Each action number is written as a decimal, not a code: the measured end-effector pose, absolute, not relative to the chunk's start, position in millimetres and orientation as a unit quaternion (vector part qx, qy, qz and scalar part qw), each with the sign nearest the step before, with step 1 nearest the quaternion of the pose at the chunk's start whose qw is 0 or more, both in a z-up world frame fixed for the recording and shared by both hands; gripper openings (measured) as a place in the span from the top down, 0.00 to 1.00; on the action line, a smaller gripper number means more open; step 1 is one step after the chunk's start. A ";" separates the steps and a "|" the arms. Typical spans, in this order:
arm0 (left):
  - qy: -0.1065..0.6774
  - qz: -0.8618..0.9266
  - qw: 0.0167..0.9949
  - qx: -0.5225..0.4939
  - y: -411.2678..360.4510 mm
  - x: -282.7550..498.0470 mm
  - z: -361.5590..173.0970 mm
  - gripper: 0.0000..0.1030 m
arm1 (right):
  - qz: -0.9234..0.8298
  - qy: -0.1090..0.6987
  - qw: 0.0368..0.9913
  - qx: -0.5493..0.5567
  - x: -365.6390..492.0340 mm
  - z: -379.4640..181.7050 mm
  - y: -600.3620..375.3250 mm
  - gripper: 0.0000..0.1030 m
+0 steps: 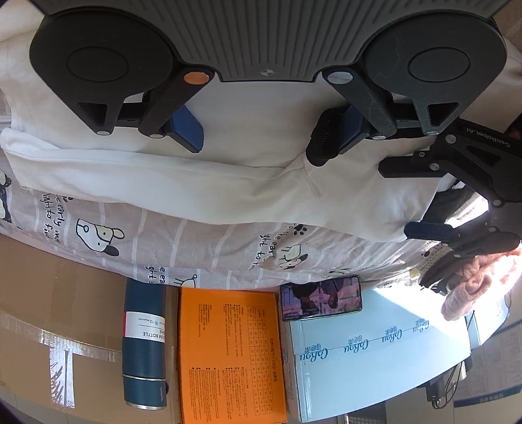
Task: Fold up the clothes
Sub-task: 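Fold the shirt over with both grippers and open them, then pinch the folded white shirt edge with the right gripper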
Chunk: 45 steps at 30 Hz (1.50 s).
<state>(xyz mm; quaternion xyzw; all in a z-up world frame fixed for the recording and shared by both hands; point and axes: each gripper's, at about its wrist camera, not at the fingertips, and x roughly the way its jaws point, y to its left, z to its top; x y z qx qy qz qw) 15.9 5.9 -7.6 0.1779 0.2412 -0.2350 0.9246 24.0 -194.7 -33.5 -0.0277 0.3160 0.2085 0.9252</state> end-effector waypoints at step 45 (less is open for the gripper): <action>0.191 -0.338 0.890 0.240 -145.0 -88.3 -9.4 0.03 | 0.181 0.337 0.888 0.256 113.1 -32.3 -420.6 0.04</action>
